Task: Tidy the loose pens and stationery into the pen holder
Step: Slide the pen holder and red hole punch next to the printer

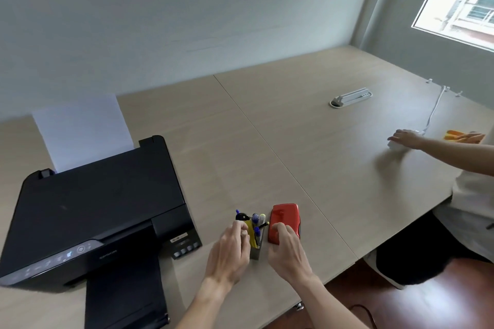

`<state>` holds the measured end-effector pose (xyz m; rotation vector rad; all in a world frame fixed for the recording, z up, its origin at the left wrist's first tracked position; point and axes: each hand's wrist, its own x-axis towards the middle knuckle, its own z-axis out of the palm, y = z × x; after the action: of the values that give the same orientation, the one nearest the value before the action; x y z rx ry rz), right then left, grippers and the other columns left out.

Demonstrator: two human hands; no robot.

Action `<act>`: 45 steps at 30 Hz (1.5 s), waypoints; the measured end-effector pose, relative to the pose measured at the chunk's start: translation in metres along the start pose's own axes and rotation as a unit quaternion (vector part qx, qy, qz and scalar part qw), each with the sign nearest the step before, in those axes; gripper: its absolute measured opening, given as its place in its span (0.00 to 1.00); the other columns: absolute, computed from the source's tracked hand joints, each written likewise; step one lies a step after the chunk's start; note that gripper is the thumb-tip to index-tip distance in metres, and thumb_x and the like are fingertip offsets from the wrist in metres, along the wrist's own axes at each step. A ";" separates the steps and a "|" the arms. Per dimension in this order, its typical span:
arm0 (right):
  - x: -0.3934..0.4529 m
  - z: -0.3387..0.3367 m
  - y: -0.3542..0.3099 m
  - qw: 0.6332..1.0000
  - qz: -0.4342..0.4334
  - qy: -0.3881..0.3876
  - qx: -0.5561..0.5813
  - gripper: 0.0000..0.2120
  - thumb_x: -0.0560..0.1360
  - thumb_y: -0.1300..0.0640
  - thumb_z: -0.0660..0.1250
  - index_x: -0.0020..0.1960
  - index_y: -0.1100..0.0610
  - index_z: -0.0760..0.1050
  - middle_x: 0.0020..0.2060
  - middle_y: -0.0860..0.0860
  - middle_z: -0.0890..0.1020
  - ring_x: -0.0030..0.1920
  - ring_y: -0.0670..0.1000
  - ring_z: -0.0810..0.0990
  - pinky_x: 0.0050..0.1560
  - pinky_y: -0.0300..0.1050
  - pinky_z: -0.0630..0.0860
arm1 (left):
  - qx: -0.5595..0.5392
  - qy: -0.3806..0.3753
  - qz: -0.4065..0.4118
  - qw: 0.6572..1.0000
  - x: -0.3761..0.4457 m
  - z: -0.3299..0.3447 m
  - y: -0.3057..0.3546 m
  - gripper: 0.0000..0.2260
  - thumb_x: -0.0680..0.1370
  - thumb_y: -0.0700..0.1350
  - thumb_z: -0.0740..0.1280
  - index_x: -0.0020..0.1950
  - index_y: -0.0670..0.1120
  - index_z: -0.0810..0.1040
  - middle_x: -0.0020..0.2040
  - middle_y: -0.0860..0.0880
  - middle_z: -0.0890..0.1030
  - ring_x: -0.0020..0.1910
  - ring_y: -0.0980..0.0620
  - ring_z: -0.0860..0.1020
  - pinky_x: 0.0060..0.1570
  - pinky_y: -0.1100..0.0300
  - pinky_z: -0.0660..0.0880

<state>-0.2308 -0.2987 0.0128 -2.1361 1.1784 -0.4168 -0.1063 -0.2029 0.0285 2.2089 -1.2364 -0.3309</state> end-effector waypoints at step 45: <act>0.226 0.016 -0.009 0.963 0.178 -0.131 0.156 0.30 0.66 0.60 0.67 0.68 0.56 0.71 0.46 0.63 0.83 0.31 0.61 0.84 0.29 0.51 0.82 | 0.231 -0.014 -0.232 0.945 0.210 -0.014 -0.060 0.45 0.67 0.35 0.73 0.77 0.49 0.51 0.69 0.45 0.66 0.66 0.45 0.67 0.65 0.54 0.67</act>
<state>-0.0932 -0.4781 -0.0006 -1.6116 1.2204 -0.1394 0.0555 -0.3495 0.0175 2.9129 -0.8486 -0.2710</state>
